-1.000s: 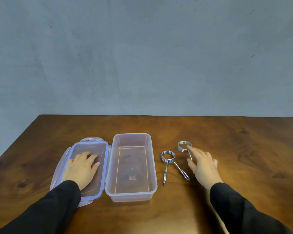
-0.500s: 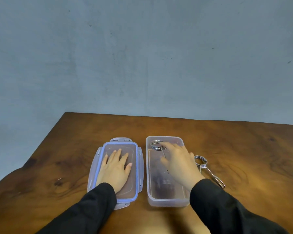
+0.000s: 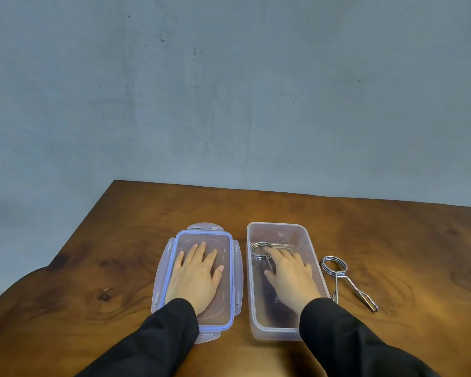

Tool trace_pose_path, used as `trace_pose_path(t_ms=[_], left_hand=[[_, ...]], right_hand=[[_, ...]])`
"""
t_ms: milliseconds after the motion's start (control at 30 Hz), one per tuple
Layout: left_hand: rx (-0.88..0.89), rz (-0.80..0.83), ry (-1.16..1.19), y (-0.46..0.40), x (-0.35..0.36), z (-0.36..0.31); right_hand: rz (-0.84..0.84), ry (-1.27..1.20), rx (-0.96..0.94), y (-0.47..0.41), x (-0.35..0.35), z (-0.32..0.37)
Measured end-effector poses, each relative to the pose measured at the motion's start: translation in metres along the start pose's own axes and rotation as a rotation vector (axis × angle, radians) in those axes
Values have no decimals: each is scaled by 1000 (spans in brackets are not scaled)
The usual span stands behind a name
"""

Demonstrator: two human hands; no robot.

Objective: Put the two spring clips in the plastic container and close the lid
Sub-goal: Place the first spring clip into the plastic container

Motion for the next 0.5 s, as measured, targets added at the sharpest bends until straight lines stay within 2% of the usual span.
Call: trace_pose_path(t_ms=[400,500], left_hand=[[-11,1,-16,-1,1,0],[-12,-4,-15,0,0,0]], right_hand=[[4,6,-70,0,4,6],[-149,-136,-118,9,-40,2]])
Point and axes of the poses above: each hand's wrist, its own y-axis away from the middle knuckle, its own x-axis out of the palm, z = x × y, the point moved 9 cm from there along -y, towards the middle knuckle, and after that the axes turned 9 degrees about y, right-handed, at the moved point
